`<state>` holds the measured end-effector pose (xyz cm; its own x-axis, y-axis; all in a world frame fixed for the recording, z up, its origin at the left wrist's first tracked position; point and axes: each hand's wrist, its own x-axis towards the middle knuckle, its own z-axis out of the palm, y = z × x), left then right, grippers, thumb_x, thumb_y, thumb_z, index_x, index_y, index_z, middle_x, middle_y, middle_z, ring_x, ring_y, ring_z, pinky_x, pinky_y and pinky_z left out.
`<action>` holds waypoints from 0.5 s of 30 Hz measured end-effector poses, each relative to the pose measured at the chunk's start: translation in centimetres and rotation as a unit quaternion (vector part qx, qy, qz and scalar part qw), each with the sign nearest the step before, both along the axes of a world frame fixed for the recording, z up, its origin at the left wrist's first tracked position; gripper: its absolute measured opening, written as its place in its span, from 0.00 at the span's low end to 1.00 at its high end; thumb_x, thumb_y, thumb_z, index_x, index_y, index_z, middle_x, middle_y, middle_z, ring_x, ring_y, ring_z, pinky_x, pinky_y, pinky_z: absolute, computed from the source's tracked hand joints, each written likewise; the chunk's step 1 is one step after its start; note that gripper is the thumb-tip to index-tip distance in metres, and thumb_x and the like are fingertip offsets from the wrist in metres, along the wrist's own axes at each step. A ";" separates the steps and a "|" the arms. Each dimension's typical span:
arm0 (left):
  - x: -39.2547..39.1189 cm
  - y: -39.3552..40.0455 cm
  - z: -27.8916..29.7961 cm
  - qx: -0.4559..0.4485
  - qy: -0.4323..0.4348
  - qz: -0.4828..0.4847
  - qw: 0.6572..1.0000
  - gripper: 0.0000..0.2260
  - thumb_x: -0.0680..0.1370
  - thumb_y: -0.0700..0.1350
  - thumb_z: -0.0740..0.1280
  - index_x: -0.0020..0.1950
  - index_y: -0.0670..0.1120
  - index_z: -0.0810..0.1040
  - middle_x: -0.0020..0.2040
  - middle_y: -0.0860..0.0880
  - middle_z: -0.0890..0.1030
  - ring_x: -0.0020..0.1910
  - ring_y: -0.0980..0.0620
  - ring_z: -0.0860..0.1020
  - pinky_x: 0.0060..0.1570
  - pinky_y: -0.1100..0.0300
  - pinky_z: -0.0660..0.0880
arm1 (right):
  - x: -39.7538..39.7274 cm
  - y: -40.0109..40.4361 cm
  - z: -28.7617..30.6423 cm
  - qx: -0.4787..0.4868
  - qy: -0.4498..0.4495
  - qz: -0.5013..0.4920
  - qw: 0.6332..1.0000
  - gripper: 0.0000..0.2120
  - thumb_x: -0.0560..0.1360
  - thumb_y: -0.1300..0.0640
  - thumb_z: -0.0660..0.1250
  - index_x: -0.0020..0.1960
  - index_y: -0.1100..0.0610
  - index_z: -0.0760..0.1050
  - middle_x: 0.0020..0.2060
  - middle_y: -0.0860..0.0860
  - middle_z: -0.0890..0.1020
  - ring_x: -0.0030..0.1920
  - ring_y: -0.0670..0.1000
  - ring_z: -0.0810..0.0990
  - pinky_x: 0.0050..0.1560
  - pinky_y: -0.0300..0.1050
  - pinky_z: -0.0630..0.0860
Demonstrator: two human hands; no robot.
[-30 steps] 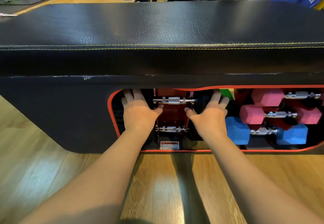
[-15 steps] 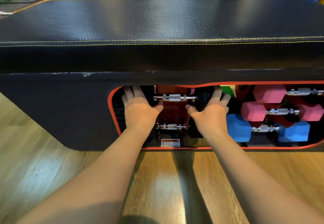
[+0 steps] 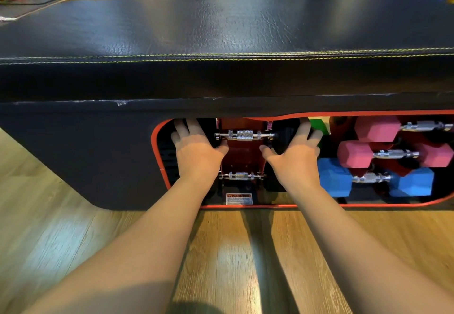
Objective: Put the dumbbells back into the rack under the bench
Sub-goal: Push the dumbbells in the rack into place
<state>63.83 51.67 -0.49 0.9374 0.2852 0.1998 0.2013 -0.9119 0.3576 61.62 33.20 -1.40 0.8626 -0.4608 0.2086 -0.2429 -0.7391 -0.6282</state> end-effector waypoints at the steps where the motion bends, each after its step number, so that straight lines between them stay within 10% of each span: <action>1: -0.1 -0.2 0.1 -0.007 -0.009 -0.003 1.000 0.40 0.73 0.65 0.69 0.72 0.36 0.67 0.73 0.36 0.62 0.72 0.38 0.61 0.70 0.47 0.66 | 0.0 0.0 0.0 -0.001 0.001 -0.001 1.000 0.45 0.67 0.40 0.76 0.73 0.48 0.53 0.71 0.58 0.59 0.68 0.64 0.67 0.57 0.57 0.76; 7: -0.6 -0.4 0.2 -0.017 -0.047 -0.026 0.998 0.42 0.75 0.60 0.70 0.77 0.36 0.56 0.75 0.35 0.60 0.74 0.36 0.59 0.73 0.47 0.57 | -0.1 -0.4 0.3 0.008 -0.002 0.001 1.000 0.46 0.66 0.39 0.77 0.73 0.47 0.53 0.72 0.57 0.58 0.68 0.64 0.66 0.57 0.56 0.75; 15: 0.4 0.7 -0.6 0.011 -0.001 -0.010 1.000 0.39 0.71 0.72 0.64 0.60 0.37 0.79 0.67 0.37 0.70 0.72 0.41 0.62 0.65 0.46 0.72 | -0.3 0.4 0.0 0.005 0.002 -0.001 1.000 0.44 0.71 0.42 0.75 0.76 0.48 0.51 0.75 0.59 0.55 0.69 0.64 0.64 0.55 0.55 0.76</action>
